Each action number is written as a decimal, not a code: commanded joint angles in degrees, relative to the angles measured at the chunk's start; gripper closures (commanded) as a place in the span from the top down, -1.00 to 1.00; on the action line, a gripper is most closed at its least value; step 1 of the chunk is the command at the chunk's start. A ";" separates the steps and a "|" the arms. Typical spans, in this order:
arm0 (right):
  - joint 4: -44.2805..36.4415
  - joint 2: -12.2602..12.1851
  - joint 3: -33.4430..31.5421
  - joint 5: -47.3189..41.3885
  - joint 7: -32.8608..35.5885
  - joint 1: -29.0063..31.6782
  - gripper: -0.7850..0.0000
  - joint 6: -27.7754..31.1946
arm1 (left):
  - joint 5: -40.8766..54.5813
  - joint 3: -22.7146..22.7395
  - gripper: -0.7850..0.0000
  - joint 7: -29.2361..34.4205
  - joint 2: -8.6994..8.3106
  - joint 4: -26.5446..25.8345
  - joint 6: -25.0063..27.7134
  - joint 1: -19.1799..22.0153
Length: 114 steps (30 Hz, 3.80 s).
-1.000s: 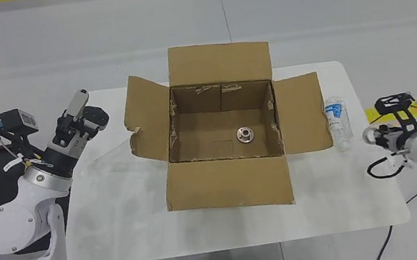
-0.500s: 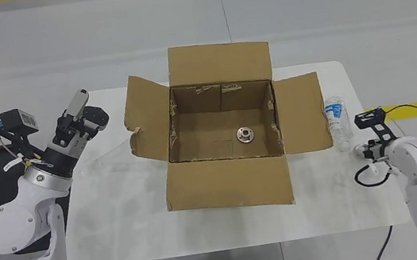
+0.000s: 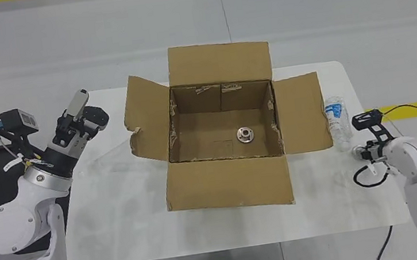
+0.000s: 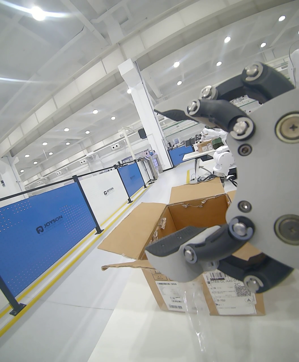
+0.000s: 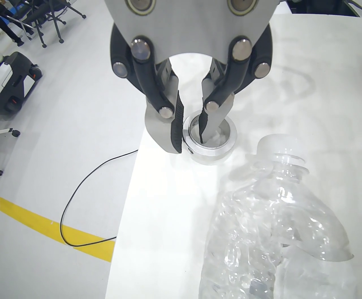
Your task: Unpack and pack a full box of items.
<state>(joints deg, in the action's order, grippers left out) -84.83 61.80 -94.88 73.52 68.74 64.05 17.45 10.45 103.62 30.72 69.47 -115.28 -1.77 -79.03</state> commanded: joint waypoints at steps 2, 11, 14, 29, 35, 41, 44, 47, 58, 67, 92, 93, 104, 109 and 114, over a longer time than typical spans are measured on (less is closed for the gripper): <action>-1.66 -0.21 -0.91 -1.38 -0.41 0.78 -0.36 0.77 | 0.00 0.00 1.00 0.00 0.00 0.00 0.00 0.00; -11.33 -0.84 -3.49 -2.32 0.54 3.69 -0.17 -0.48 | 0.00 0.00 1.00 0.00 0.00 0.00 0.00 0.00; -15.10 -0.84 -4.40 -4.34 -1.33 4.09 -0.11 -2.01 | 0.00 0.00 1.00 0.00 0.00 0.00 0.00 0.00; -33.35 -0.39 2.32 -18.86 -7.62 -0.54 -0.15 -4.97 | 0.00 0.00 1.00 0.00 0.00 0.00 0.00 0.00; -33.18 0.21 12.85 -19.61 -5.73 -7.74 0.38 -6.42 | 0.00 0.00 1.00 0.00 0.00 0.00 0.00 0.00; -28.03 1.45 23.23 -22.87 -3.38 -16.01 1.00 -8.30 | 0.00 0.00 1.00 0.00 0.00 0.00 0.00 0.00; -24.25 2.25 27.51 -26.24 -1.87 -20.00 1.00 -9.23 | 0.00 0.00 1.00 0.00 0.00 0.00 0.00 0.00; -20.03 3.14 31.80 -28.65 -0.56 -24.15 1.00 -9.84 | 0.00 0.00 1.00 0.00 0.00 0.00 0.00 0.00; -14.96 4.26 36.63 -29.72 0.21 -28.34 1.00 -11.08 | 0.00 0.00 1.00 0.00 0.00 0.00 0.00 0.00; -12.84 4.38 37.40 -30.41 -1.72 -27.84 1.00 -9.17 | 0.00 0.00 1.00 0.00 0.00 0.00 0.00 0.00; 28.93 15.62 63.74 -31.11 1.35 -48.29 0.49 0.68 | 0.00 0.00 1.00 0.00 0.00 0.00 0.00 0.00; 30.04 16.04 64.16 -31.26 1.12 -48.52 0.49 0.78 | 0.00 0.00 1.00 0.00 0.00 0.00 0.00 0.00; 40.18 20.10 67.43 -31.95 0.16 -50.85 -0.06 1.77 | 0.00 0.00 1.00 0.00 0.00 0.00 0.00 0.00; 43.66 21.81 68.49 -32.08 -0.18 -51.58 -0.16 2.30 | 0.00 0.00 1.00 0.00 0.00 0.00 0.00 0.00; 46.60 23.20 69.03 -32.41 -0.63 -52.15 -0.19 3.40 | 0.00 0.00 1.00 0.00 0.00 0.00 0.00 0.00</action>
<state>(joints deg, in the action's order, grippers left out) -38.60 84.84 -25.90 41.15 68.17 11.96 20.75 10.45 103.62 30.72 69.47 -115.28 -1.77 -79.03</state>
